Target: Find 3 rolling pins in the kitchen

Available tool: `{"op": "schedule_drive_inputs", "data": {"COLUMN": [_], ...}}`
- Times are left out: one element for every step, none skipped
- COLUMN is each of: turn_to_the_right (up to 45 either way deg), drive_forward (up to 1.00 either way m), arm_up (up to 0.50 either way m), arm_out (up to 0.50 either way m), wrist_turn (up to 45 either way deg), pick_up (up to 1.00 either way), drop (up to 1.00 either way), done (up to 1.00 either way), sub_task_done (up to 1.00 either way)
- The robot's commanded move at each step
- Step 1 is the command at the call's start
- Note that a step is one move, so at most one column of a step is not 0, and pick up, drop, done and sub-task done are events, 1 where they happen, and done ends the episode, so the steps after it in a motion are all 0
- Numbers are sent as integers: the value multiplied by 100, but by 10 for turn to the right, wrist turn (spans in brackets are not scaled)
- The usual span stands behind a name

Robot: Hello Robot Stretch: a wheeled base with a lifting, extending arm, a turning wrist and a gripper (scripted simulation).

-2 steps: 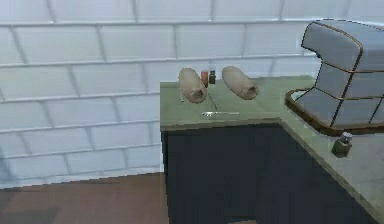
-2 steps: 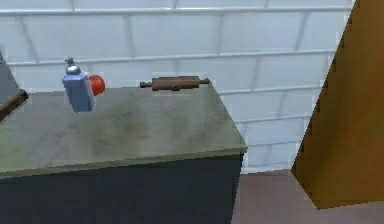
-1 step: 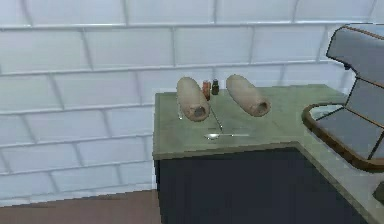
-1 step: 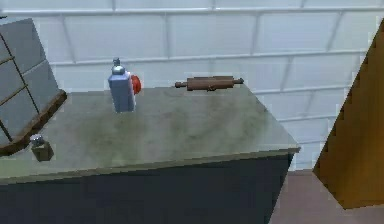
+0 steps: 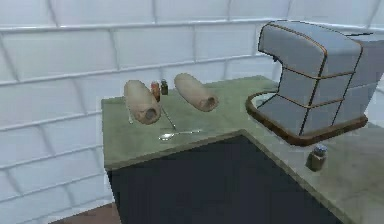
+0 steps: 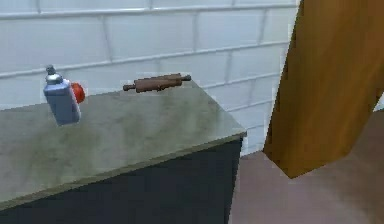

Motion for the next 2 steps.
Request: {"op": "schedule_drive_inputs", "data": {"turn_to_the_right": [0, -240], "drive_forward": [0, 0], "arm_up": [0, 0], "arm_out": [0, 0], "wrist_turn": [0, 0], "pick_up": [0, 0], "drop": [0, 0], "done": [0, 0], "sub_task_done": [100, 0]}}
